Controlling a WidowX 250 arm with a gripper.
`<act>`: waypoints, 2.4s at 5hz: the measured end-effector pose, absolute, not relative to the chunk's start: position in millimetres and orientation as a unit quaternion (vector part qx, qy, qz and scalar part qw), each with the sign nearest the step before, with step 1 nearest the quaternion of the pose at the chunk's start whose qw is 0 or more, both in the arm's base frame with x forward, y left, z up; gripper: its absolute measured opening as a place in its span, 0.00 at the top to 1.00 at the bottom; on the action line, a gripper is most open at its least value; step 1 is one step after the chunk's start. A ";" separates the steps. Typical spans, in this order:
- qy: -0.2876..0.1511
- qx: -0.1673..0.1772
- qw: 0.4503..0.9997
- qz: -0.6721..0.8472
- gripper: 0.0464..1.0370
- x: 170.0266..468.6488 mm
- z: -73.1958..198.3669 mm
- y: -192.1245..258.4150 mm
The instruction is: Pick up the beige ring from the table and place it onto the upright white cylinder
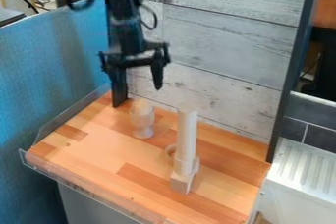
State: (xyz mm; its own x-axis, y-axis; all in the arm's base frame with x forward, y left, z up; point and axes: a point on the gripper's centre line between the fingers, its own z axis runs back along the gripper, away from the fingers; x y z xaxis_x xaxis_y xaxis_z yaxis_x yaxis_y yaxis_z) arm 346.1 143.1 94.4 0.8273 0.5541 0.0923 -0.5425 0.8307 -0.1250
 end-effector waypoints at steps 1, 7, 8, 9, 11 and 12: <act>-0.045 -0.048 0.946 0.319 0.04 351.2 68.3 146.5; -0.082 -0.080 0.936 0.334 0.04 368.5 4.3 133.7; -0.076 -0.071 0.932 0.348 0.04 373.3 0.8 127.6; -0.065 -0.062 0.927 0.365 0.04 376.1 -8.4 123.2; -0.054 -0.066 0.915 0.394 0.04 382.2 -19.8 123.9; -0.044 -0.075 0.912 0.401 0.04 384.5 -31.1 120.9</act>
